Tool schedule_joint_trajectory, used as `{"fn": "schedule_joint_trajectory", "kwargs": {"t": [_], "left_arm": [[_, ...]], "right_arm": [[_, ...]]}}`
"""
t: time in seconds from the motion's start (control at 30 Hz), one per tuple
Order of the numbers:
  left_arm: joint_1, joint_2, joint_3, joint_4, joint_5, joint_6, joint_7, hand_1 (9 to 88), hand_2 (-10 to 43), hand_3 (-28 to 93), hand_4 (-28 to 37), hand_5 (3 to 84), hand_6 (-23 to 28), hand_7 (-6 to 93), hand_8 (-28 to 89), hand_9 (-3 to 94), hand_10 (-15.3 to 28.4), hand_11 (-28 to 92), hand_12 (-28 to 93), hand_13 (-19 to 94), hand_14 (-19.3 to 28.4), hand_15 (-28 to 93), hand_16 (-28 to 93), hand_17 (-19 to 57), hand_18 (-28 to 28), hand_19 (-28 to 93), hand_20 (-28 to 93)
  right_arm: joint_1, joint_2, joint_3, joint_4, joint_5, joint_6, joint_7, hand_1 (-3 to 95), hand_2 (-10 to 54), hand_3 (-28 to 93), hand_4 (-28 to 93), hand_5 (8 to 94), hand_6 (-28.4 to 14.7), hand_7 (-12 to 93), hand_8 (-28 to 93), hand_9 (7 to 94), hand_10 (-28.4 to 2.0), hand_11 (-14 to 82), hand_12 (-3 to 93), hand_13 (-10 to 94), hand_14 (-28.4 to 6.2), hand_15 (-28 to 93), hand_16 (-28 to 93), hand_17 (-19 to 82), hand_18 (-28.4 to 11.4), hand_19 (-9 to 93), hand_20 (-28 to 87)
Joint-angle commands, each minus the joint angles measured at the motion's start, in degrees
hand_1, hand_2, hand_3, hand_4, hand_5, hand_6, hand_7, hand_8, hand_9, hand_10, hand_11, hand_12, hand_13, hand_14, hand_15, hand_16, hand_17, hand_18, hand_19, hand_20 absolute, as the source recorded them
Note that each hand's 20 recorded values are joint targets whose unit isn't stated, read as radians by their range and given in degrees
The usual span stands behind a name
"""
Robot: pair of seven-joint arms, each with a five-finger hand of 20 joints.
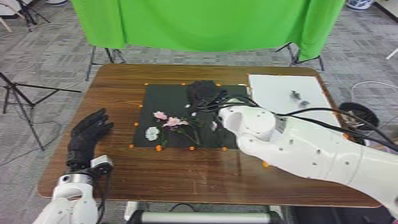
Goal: Arrange flowers
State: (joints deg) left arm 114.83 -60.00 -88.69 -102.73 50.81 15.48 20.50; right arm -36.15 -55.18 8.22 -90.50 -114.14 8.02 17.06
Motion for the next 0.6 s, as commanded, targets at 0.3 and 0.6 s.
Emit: {"fn": "schedule_joint_trajectory", "kwargs": {"t": [0.3, 0.6], "left_arm": [[-0.66, -0.39, 0.62, 1.16, -0.02, -1.35, -0.65, 32.1, -5.7, 72, -16.1, 42.8, 0.0, 19.1, -9, 38.2, 11.3, 21, 13, 37, 16.6, 29, -1, 8.1, 14.3, 18, 21], [-0.76, -0.26, 0.94, 1.20, -0.11, -1.43, -0.56, 31.7, -5.8, 72, -16.0, 42.4, -0.1, 19.0, -9, 38.0, 11.3, 20, 13, 37, 16.6, 28, 0, 7.8, 14.5, 18, 21]], "right_arm": [[0.10, -0.77, 0.49, 0.24, 0.80, -2.60, 1.64, 52.3, -6.7, 58, -16, 70.1, 2.7, 23, 4, 70.7, -12.6, 13.7, 20.2, 88, -3.0, 62, 30, 61, -13.6, 93, 56], [0.15, -0.71, 1.06, 0.09, 1.43, -4.09, 1.66, 46.4, -9.2, 62, -16, 64.8, 1.4, 21, 3, 66.9, -13.0, 12.9, 19.3, 87, -3.2, 62, 30, 60, -14.1, 93, 55]]}}
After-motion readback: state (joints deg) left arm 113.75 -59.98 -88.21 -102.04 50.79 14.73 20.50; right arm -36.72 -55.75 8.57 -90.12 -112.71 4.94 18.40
